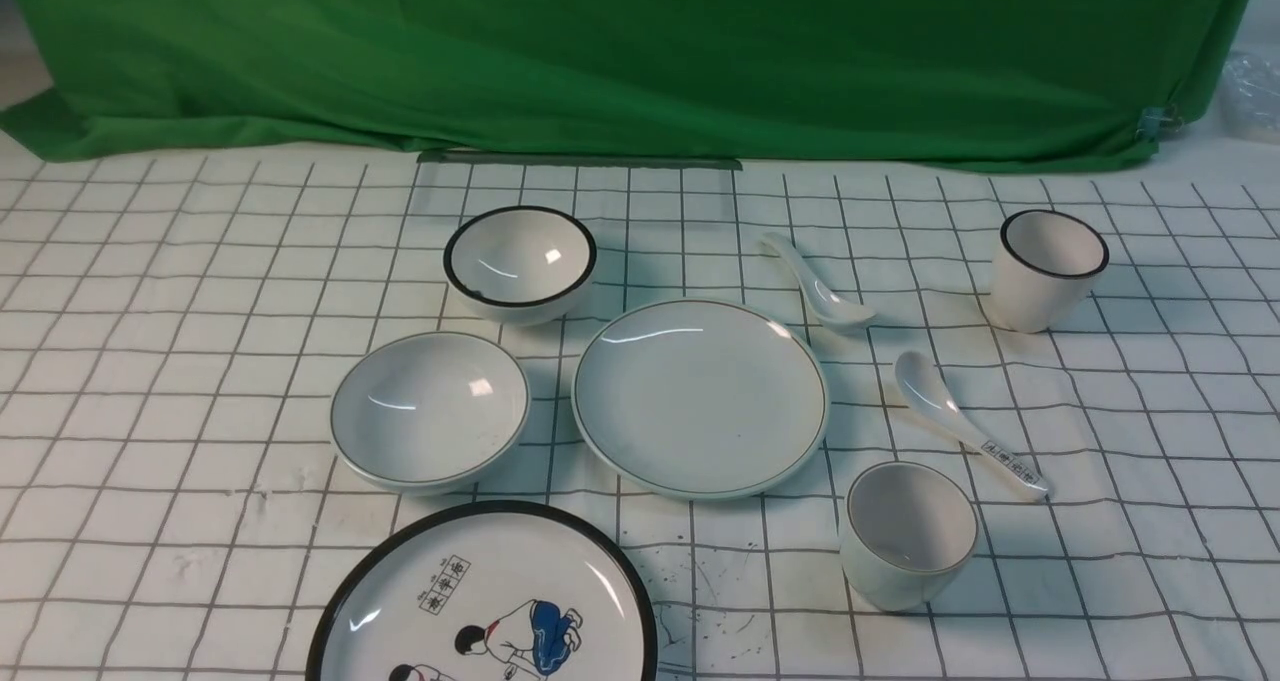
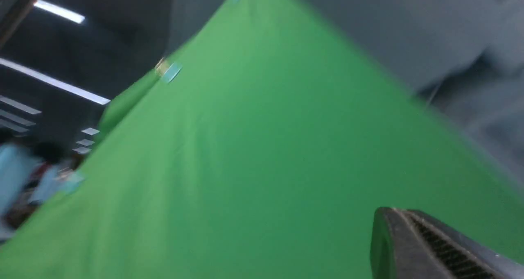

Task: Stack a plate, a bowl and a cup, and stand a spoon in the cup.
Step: Use the left arm to grab a blue rice bowl

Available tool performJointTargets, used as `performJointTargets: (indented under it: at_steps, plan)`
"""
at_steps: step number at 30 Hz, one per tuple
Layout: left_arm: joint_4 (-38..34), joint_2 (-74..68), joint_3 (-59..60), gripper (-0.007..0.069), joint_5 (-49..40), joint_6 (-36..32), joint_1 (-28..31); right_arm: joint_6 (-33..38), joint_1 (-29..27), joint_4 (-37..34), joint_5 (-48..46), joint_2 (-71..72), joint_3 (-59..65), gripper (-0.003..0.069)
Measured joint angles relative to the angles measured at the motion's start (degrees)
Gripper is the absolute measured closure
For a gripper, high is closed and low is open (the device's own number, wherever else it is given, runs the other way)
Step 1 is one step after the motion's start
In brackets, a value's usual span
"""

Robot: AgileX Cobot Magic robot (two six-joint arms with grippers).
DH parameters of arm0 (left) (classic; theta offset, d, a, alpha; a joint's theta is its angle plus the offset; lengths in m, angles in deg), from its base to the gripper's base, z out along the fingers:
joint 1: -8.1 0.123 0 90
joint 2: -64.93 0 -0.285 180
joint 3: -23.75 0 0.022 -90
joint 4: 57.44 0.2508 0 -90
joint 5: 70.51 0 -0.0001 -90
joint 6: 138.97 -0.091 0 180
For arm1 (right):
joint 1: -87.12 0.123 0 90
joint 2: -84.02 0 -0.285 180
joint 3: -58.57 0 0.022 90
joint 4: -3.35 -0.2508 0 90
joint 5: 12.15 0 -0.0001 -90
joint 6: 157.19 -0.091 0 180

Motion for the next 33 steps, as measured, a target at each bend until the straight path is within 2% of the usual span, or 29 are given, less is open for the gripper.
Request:
performJointTargets:
  at_steps: [3,4,5,6,7,8,10,11,15,17,18,19,20,21,22,23,24,26,27,30,33]
  plan:
    - [1.15,-1.82,-10.67,0.0622,-10.45,5.52,0.00,-17.87,0.00,-3.48,10.15,0.00,0.00,0.0411]
    - [1.40,-2.14,-11.60,0.0622,-10.46,5.66,0.00,-19.05,0.00,-3.48,10.16,0.00,0.00,0.0411]
    - [4.63,-5.61,-20.28,0.0622,-22.29,6.61,-0.12,-27.48,0.00,-4.18,15.38,0.00,0.00,0.0411]
    - [6.13,-8.69,-25.32,0.0622,-29.90,6.54,-0.12,-30.89,0.00,-4.44,17.56,0.00,0.00,0.0411]
    - [6.13,-9.38,-25.32,0.0622,-31.43,6.55,-0.12,-31.39,0.00,-4.49,17.92,0.00,0.00,0.0411]
    - [7.03,-14.82,-33.30,0.0622,-42.45,4.84,-0.12,-34.02,0.00,-4.54,19.79,0.00,0.00,0.0411]
    - [6.02,-25.76,-43.80,0.0622,-60.64,-3.84,-0.12,-36.11,0.00,-4.58,21.30,0.00,0.00,0.0411]
    - [5.87,-27.62,-44.55,0.0622,-62.01,-4.62,-0.12,-36.19,0.00,-4.58,21.38,0.00,0.00,0.0411]
    - [0.30,-45.91,-53.34,0.0622,-82.19,-19.80,-0.12,-37.55,0.00,-4.36,22.62,0.00,0.00,0.0428]
    - [-3.23,-54.81,-54.13,0.0622,-85.26,-26.40,-0.12,-37.98,0.67,-1.04,21.49,0.00,-0.47,0.0459]
    - [-3.47,-55.59,-54.19,0.0622,-85.53,-26.83,-0.18,-37.98,1.01,0.26,21.07,0.04,-0.69,0.0463]
    - [-4.32,-62.41,-54.31,0.0622,-85.75,-30.07,-0.18,-37.98,3.46,6.56,14.20,0.04,-4.50,0.0529]
    - [-4.32,-63.79,-54.31,0.0622,-85.75,-30.59,-0.18,-37.98,3.82,7.19,14.20,-0.01,-5.13,0.0529]
    - [-3.69,-68.30,-54.48,0.0622,-85.29,-31.34,-0.18,-36.51,7.11,10.78,5.95,-1.07,-11.21,0.0585]
    - [-3.49,-68.90,-54.60,0.0622,-85.28,-31.35,-0.18,-36.12,7.11,10.78,4.83,-1.06,-12.03,0.0596]
    - [-2.59,-73.40,-55.42,0.0624,-85.08,-31.35,-0.18,-31.29,11.54,12.76,-5.85,-4.34,-18.99,0.0620]
    - [-2.43,-74.44,-55.56,0.0624,-84.98,-31.35,-0.18,-29.89,12.55,13.04,-8.29,-5.38,-20.72,0.0624]
    - [-1.87,-80.48,-58.36,0.0624,-83.66,-31.81,-0.58,-22.48,20.19,14.19,-24.83,-14.96,-32.18,0.0631]
    - [-1.71,-81.21,-58.84,0.0624,-83.43,-31.91,-0.73,-21.89,21.28,14.30,-28.70,-16.55,-33.65,0.0631]
    - [0.98,-85.93,-62.32,0.0624,-81.11,-32.23,-2.95,-19.59,29.26,14.81,-46.54,-28.68,-42.71,0.0632]
    - [3.38,-89.42,-64.73,0.0611,-79.21,-31.45,-5.27,-18.38,35.11,14.90,-54.53,-37.04,-47.06,0.0633]
